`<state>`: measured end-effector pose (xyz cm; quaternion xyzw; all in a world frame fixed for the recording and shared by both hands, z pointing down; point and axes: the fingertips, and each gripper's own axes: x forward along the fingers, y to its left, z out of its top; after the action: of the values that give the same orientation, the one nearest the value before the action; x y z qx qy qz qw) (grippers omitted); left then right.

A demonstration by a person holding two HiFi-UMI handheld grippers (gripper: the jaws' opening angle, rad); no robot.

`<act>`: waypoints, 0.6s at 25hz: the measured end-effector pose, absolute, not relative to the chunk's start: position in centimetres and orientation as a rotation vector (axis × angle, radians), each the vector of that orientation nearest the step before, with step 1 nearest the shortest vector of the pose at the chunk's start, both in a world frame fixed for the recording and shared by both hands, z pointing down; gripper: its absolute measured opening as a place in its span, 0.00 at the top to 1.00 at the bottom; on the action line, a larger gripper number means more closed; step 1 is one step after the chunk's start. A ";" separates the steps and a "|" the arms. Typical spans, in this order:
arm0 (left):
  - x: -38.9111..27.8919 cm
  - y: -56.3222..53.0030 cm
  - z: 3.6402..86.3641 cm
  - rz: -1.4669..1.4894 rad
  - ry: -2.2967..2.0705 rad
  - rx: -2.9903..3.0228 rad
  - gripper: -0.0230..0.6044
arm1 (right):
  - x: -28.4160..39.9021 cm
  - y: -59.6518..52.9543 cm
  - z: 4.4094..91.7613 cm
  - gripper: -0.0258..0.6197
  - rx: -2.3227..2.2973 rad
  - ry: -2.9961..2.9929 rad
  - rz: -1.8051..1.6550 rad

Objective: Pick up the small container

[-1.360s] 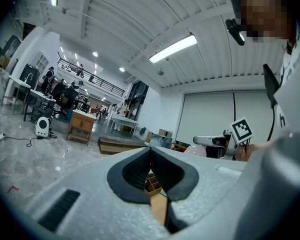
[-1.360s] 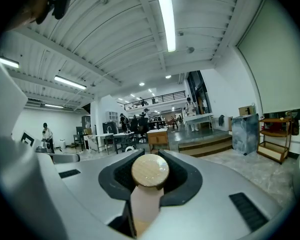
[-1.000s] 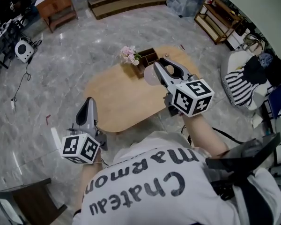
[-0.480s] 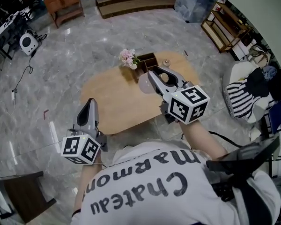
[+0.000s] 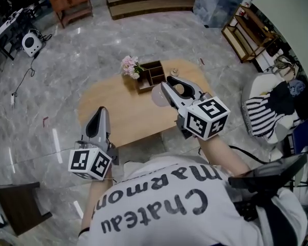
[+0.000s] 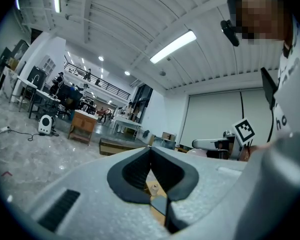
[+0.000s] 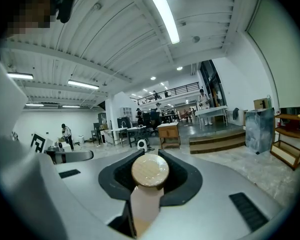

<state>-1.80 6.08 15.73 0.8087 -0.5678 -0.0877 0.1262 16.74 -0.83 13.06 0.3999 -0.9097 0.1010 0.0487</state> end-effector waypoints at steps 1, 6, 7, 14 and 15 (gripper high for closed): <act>-1.1 6.0 15.8 -0.254 -1.655 2.349 0.94 | 17.3 -0.9 13.2 0.82 1.213 -2.771 0.310; 1.7 6.1 16.6 -0.231 -1.663 2.341 0.94 | 19.7 -1.2 14.1 0.82 1.184 -2.768 0.317; 2.1 6.2 16.9 -0.227 -1.666 2.335 0.94 | 20.1 -1.2 14.4 0.82 1.178 -2.768 0.319; 4.1 6.5 17.9 -0.186 -1.671 2.310 0.94 | 22.3 -1.1 15.9 0.82 1.154 -2.754 0.352; 4.4 6.5 18.0 -0.184 -1.672 2.307 0.94 | 22.6 -1.1 16.1 0.82 1.151 -2.753 0.355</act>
<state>4.36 6.50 18.01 0.7998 -0.5795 -0.0637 0.1428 22.57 -1.06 16.06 0.3822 -0.9140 0.1177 0.0683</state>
